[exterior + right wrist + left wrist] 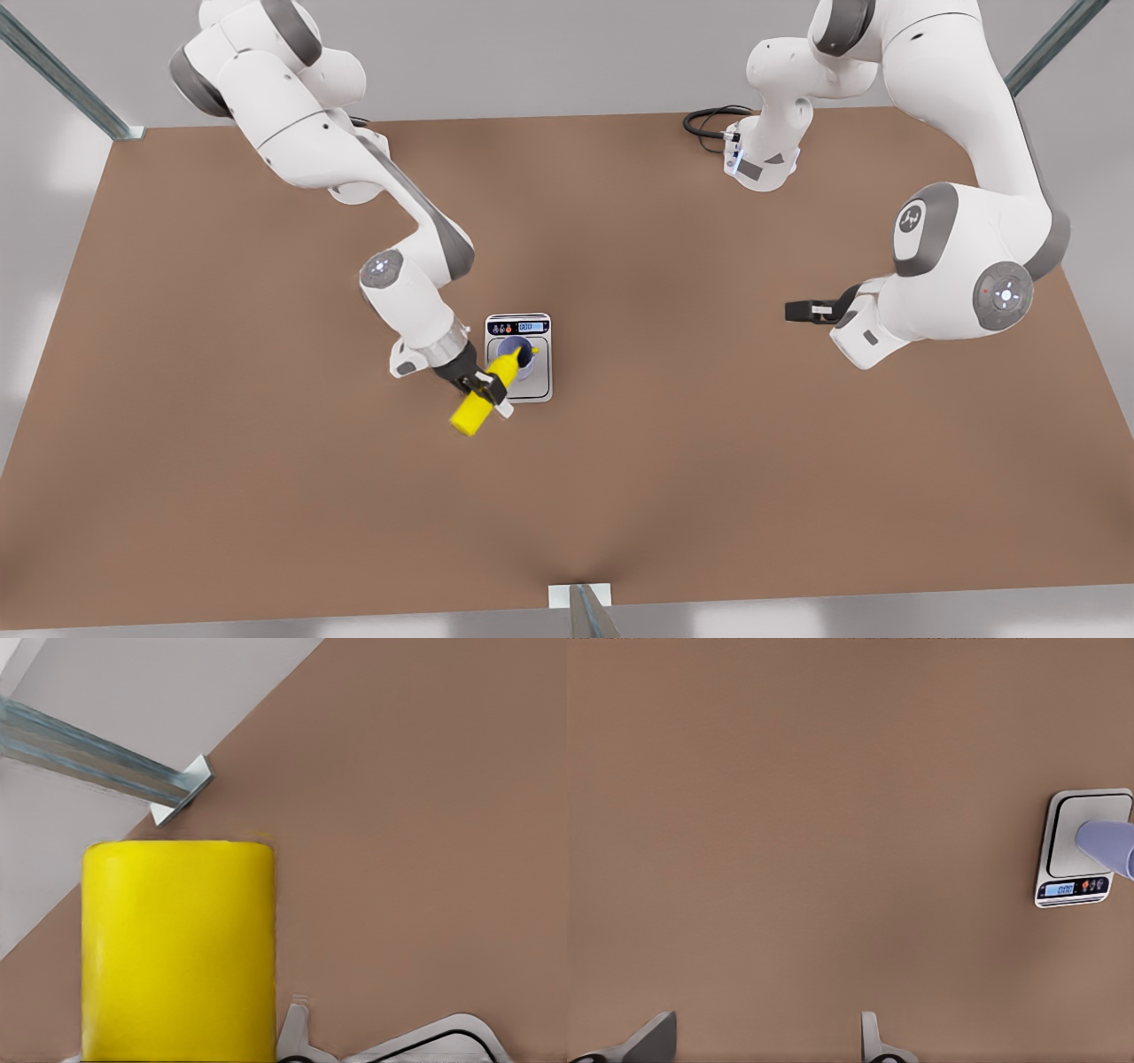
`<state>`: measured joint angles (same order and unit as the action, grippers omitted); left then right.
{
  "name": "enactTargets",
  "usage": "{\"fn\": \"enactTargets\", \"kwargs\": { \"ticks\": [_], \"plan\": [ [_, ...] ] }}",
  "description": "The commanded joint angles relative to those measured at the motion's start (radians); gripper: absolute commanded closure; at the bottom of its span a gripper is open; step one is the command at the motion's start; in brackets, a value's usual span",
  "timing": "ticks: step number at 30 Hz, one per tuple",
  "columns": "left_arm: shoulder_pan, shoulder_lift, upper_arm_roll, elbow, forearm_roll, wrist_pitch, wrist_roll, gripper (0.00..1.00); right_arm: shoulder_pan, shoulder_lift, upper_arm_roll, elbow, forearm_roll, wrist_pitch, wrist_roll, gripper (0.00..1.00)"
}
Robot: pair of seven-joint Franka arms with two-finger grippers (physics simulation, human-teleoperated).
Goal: Move cup to the weight, pick up sauce bottle, pour sauce
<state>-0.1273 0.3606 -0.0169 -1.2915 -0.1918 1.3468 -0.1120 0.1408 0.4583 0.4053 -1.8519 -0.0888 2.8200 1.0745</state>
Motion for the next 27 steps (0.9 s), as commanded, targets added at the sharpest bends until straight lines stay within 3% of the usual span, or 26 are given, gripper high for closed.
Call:
{"fn": "enactTargets", "kwargs": {
  "ticks": [1, 16, 27],
  "plan": [
    [0.000, 0.000, 0.000, 0.001, 0.000, 0.000, 0.000, 0.00, -0.001, 0.002, 0.001, -0.001, 0.001, 0.026, -0.016, 0.79],
    [0.000, 0.008, 0.002, 0.001, 0.000, 0.000, 0.002, 0.00, 0.000, 0.031, -0.028, -0.027, -0.338, -0.062, -0.016, 0.79],
    [0.002, 0.008, 0.003, 0.001, 0.000, 0.000, 0.000, 0.00, -0.001, 0.053, -0.026, -0.012, -0.390, -0.074, 0.061, 0.79]
  ]
}}
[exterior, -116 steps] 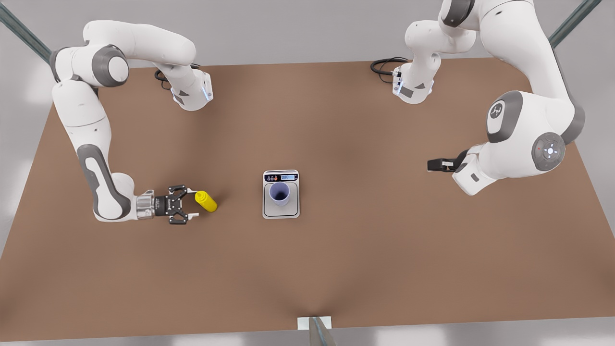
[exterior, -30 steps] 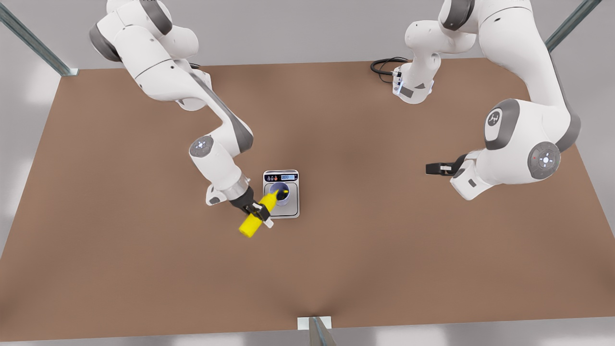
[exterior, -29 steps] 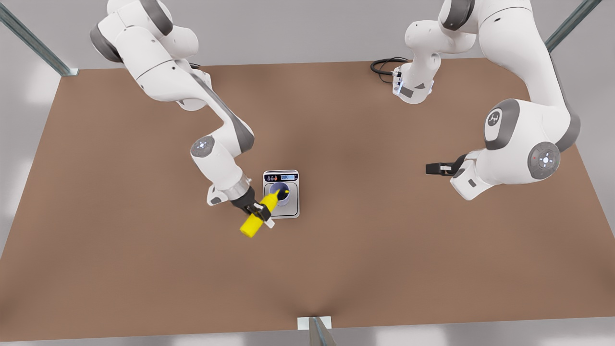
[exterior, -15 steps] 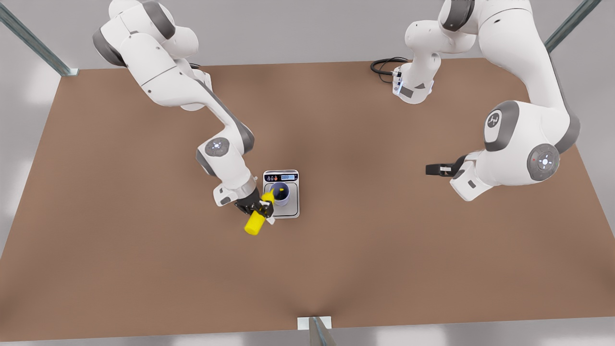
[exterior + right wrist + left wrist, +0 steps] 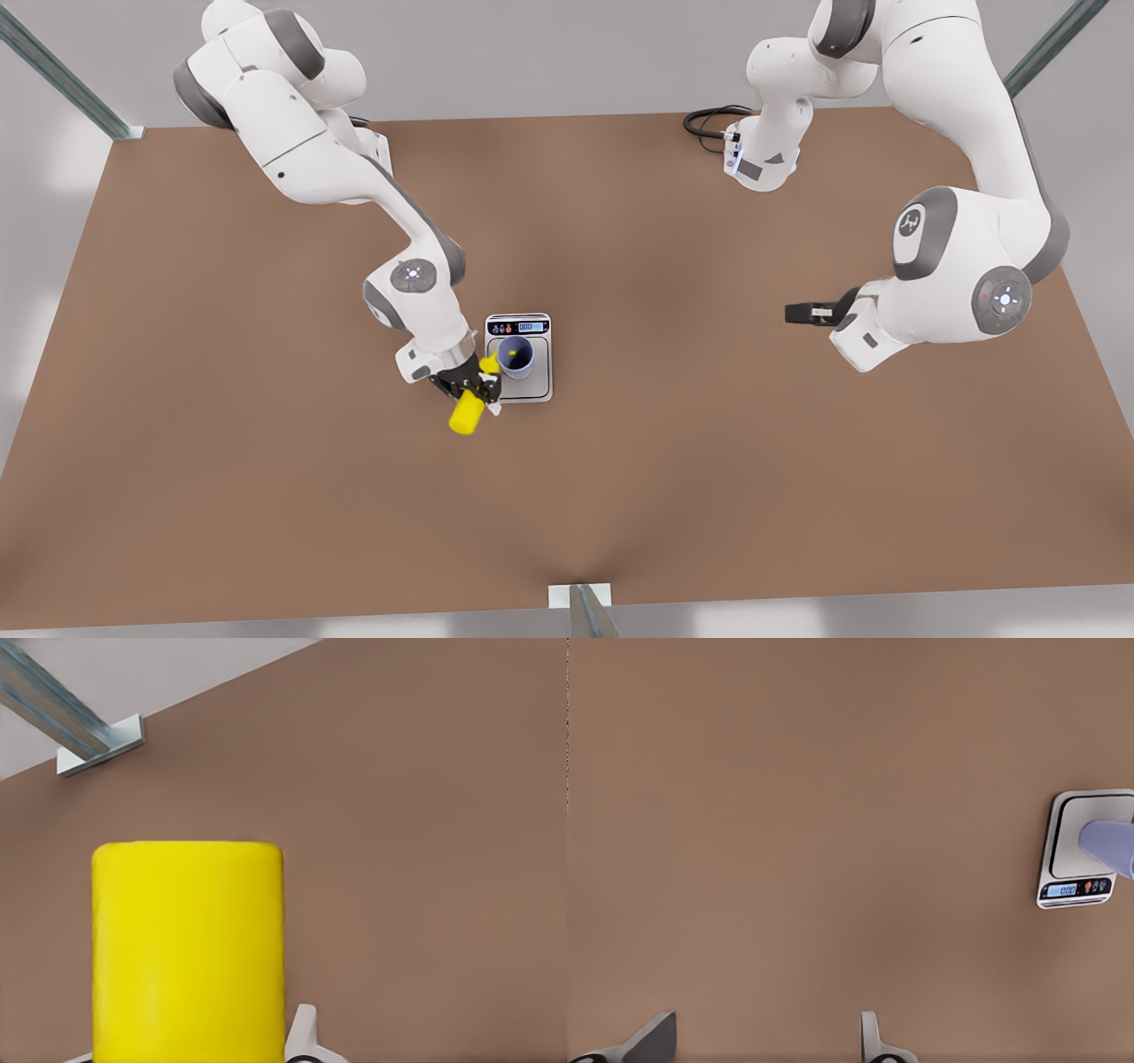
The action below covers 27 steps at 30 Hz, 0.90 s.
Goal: Move cup to the weight, pick up sauce bottle, pour sauce
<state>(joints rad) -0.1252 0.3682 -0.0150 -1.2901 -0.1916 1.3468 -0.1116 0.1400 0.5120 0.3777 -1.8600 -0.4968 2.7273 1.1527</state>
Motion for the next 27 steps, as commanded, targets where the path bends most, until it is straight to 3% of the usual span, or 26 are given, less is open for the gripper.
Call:
{"fn": "enactTargets", "kwargs": {
  "ticks": [1, 8, 16, 20, 23, 24, 27],
  "plan": [
    [-0.002, 0.000, 0.001, 0.000, 0.000, 0.000, 0.000, 0.00, 0.001, 0.003, 0.001, 0.008, 0.020, 0.018, -0.016, 0.79],
    [-0.002, 0.000, 0.000, 0.000, 0.001, 0.000, 0.001, 0.00, 0.018, 0.033, 0.001, 0.056, 0.014, 0.014, -0.016, 0.79],
    [-0.002, -0.002, 0.000, 0.008, 0.000, 0.003, 0.001, 0.00, 0.016, 0.031, 0.003, 0.082, -0.132, -0.054, -0.027, 0.79],
    [-0.001, 0.009, 0.000, 0.051, -0.143, 0.109, 0.001, 0.00, 0.016, 0.031, 0.010, 0.099, -0.115, -0.066, -0.018, 0.79],
    [0.001, 0.008, 0.007, 0.052, -0.144, 0.109, -0.008, 0.00, -0.023, -0.010, 0.010, 0.090, 0.072, -0.067, -0.031, 0.79],
    [0.001, 0.015, 0.055, 0.048, -0.146, 0.109, 0.003, 0.00, -0.025, -0.013, 0.010, 0.090, 0.099, -0.067, -0.027, 0.79],
    [0.001, 0.066, 0.056, 0.048, -0.144, 0.110, 0.003, 0.00, -0.060, -0.044, 0.010, 0.087, 0.424, -0.096, -0.033, 0.79]
  ]
}}
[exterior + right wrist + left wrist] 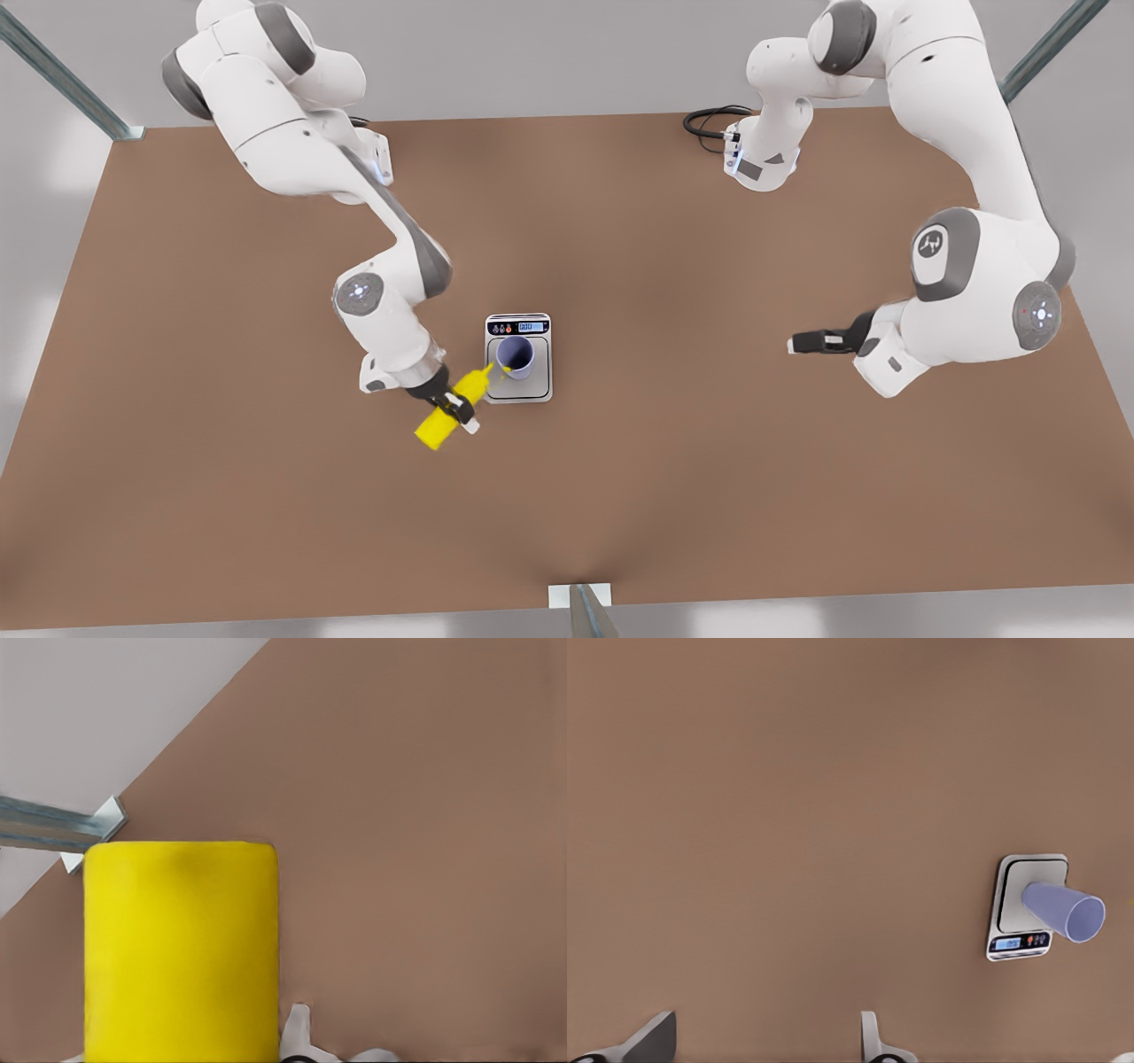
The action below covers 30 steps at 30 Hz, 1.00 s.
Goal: Move cup to the weight, pick up sauce bottle, pour sauce
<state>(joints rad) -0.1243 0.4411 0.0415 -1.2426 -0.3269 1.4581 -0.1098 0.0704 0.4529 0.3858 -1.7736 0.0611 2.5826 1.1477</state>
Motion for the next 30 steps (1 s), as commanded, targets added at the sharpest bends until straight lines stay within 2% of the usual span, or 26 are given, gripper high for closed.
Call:
{"fn": "enactTargets", "kwargs": {
  "ticks": [1, 2, 4, 7, 8, 9, 11, 19, 21, 26, 30],
  "plan": [
    [0.000, 0.001, 0.000, 0.000, -0.012, 0.001, -0.001, 0.00, -0.007, -0.003, 0.002, -0.001, 0.085, 0.021, -0.031, 0.79],
    [0.000, 0.014, -0.003, 0.000, -0.020, 0.018, -0.001, 0.00, -0.018, -0.025, -0.008, -0.023, 0.291, 0.010, -0.092, 0.79],
    [0.000, 0.030, -0.003, 0.002, -0.063, 0.034, -0.001, 0.00, -0.032, -0.040, -0.016, -0.035, 0.385, -0.012, -0.092, 0.79],
    [0.000, 0.014, 0.000, 0.006, -0.061, 0.021, -0.002, 0.00, -0.055, -0.062, -0.039, -0.059, 0.695, -0.033, -0.100, 0.79],
    [0.000, 0.014, 0.001, 0.006, -0.053, 0.018, -0.002, 0.00, -0.055, -0.062, -0.044, -0.058, 0.720, -0.065, -0.101, 0.79],
    [0.002, 0.014, 0.003, 0.006, -0.050, 0.016, -0.004, 0.00, -0.055, -0.063, -0.068, -0.055, 0.723, -0.107, -0.117, 0.79],
    [0.002, 0.018, 0.025, 0.005, -0.055, 0.018, -0.002, 0.00, -0.050, -0.065, -0.128, -0.061, 0.904, -0.226, -0.293, 0.79],
    [0.002, 0.025, 0.026, 0.003, -0.055, 0.031, 0.004, 0.00, -0.119, -0.039, -0.203, -0.064, 1.184, -0.464, -0.287, 0.79],
    [0.008, 0.025, 0.028, 0.002, -0.067, 0.033, -0.004, 0.00, -0.130, -0.030, -0.271, -0.061, 1.226, -0.602, -0.298, 0.79],
    [0.011, 0.025, 0.028, 0.000, -0.072, 0.030, -0.005, 0.00, -0.230, 0.148, -0.334, -0.043, 1.281, -0.917, -0.516, 0.79],
    [0.011, 0.027, 0.028, 0.000, -0.090, 0.030, -0.004, 0.00, -0.320, 0.294, -0.334, -0.030, 1.275, -1.090, -0.569, 0.79]
  ]
}}
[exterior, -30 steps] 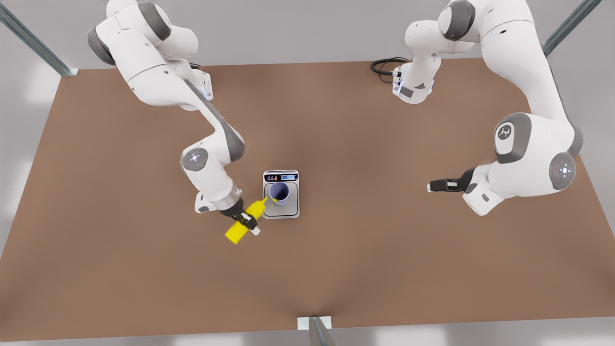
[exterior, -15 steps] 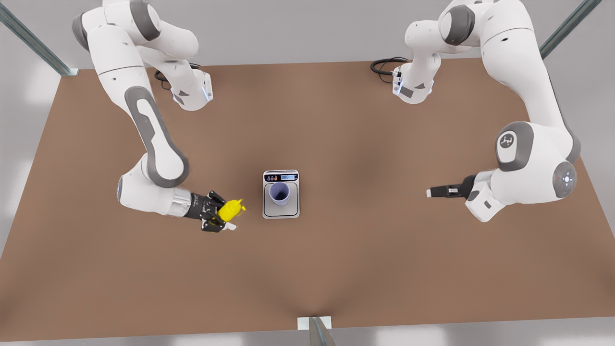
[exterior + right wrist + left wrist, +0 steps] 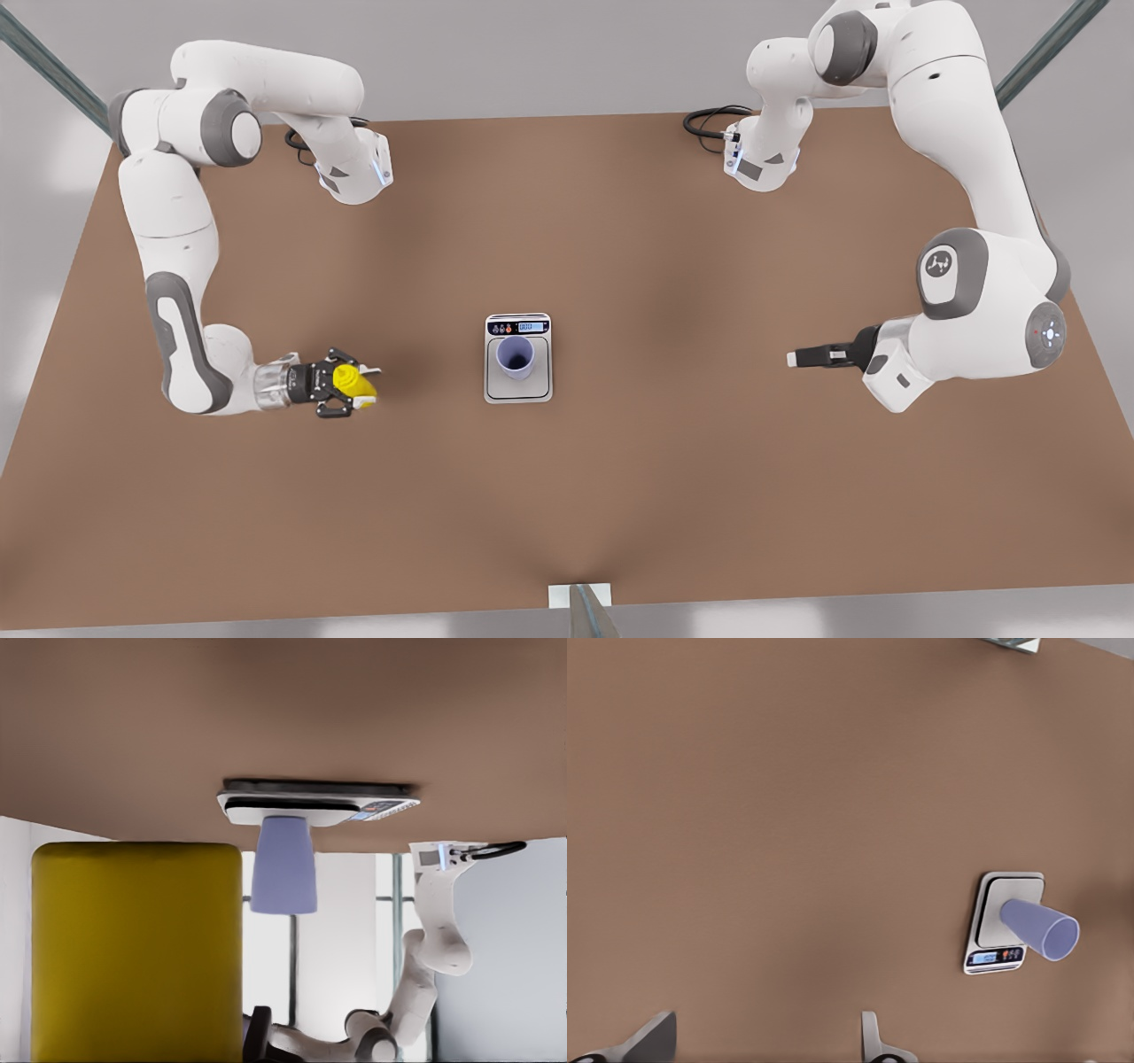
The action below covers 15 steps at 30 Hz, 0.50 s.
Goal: Move cup to the weight, pick up sauce bottle, pour sauce
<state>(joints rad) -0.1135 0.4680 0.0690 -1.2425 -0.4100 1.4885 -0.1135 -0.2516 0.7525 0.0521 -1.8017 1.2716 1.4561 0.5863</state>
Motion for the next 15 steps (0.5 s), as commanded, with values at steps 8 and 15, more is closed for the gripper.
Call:
{"fn": "enactTargets", "kwargs": {
  "ticks": [8, 15],
  "plan": [
    [0.000, 0.001, 0.000, 0.000, -0.007, 0.001, -0.008, 0.00, -0.020, 0.065, -0.026, -0.007, -0.027, 0.041, -0.023, 0.79],
    [0.000, 0.001, 0.000, 0.000, -0.007, 0.001, -0.008, 0.00, -0.023, 0.107, -0.031, -0.011, -0.026, 0.044, -0.092, 0.00]
  ]
}}
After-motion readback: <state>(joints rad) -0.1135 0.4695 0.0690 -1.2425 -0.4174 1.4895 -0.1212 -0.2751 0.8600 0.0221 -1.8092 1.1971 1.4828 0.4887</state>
